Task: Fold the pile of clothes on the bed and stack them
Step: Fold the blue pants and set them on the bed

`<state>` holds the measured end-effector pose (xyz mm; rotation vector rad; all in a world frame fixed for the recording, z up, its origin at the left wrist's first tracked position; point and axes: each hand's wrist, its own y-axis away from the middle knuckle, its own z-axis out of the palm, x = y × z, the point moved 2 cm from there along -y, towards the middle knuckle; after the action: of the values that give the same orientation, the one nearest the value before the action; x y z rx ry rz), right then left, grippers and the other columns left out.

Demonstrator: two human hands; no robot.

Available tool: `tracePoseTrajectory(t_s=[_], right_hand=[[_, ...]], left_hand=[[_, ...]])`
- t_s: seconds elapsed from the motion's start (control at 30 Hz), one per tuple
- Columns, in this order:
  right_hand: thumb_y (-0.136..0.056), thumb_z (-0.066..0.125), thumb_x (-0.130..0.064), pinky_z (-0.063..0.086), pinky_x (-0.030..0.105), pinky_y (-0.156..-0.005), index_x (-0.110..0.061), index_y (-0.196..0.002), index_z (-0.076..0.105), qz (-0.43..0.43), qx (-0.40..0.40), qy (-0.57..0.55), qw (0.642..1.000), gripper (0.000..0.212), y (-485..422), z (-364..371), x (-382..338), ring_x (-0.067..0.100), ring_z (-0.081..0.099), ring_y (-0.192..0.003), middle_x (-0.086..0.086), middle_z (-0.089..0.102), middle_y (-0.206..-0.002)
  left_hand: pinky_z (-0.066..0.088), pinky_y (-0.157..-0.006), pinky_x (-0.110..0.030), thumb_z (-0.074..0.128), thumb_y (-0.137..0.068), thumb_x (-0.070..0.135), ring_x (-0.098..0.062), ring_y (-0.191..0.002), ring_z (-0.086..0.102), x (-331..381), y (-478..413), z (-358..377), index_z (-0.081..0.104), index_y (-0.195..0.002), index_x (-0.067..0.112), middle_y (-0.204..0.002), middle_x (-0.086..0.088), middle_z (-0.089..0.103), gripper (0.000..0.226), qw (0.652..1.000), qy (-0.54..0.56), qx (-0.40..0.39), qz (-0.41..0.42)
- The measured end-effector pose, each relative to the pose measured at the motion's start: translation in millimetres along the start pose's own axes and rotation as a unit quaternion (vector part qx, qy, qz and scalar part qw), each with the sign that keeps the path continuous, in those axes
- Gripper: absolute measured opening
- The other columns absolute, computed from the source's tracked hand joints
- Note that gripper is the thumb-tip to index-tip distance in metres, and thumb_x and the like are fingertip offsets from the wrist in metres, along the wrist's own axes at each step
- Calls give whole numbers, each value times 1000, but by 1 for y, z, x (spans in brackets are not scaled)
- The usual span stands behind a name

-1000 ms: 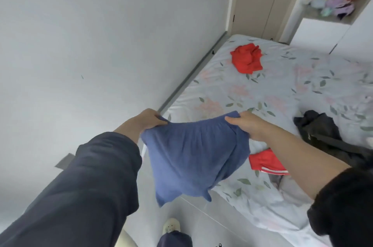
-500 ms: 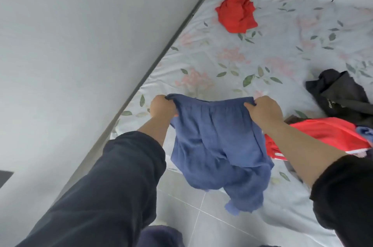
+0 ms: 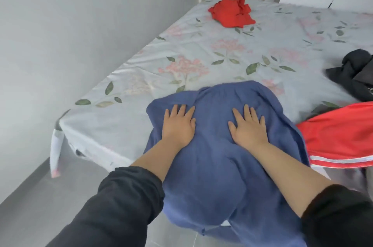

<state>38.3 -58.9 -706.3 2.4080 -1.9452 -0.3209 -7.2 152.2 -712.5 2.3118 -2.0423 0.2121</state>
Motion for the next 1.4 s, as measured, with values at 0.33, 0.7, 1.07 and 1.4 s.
tracePoseTrajectory(t_s=[0.33, 0.7, 1.07, 1.4], right_hand=[[-99, 18, -52, -6, 53, -114, -29, -152, -2, -26, -56, -13, 998, 61, 34, -2, 0, 21, -16, -146, 0, -15, -159], [-98, 13, -55, -13, 49, -114, -34, -149, -15, -27, -69, -10, 997, 62, 34, 13, 3, 20, -23, -144, -4, -24, -157], [-100, 12, -49, -11, 47, -115, -30, -150, -15, -23, -88, -3, 996, 59, 57, 0, -2, 19, -20, -145, -1, -21, -158], [-102, 11, -39, -3, 44, -118, -24, -152, -7, -39, -22, 33, 998, 56, 147, 19, 7, 17, -8, -147, -2, -10, -160]], left_hand=[[8, -117, -44, 27, -103, 37, -22, -147, 9, -13, 17, -16, 25, -150, 22, -159, -2, 18, 50, 999, 28, -12, 21], [17, -117, -48, 36, -98, 20, -27, -146, 11, -42, -55, -57, -4, -153, 20, -161, -6, 3, 68, 976, 139, 35, -166], [17, -116, -35, 35, -102, 35, -24, -144, 20, -53, 63, -32, 19, -151, 7, -156, -10, 24, 59, 976, 171, 46, -126], [45, -67, -9, 60, -86, 4, -1, -77, 59, -39, 181, -30, 41, -141, 17, -88, 5, 61, 60, 857, 459, 139, -187]])
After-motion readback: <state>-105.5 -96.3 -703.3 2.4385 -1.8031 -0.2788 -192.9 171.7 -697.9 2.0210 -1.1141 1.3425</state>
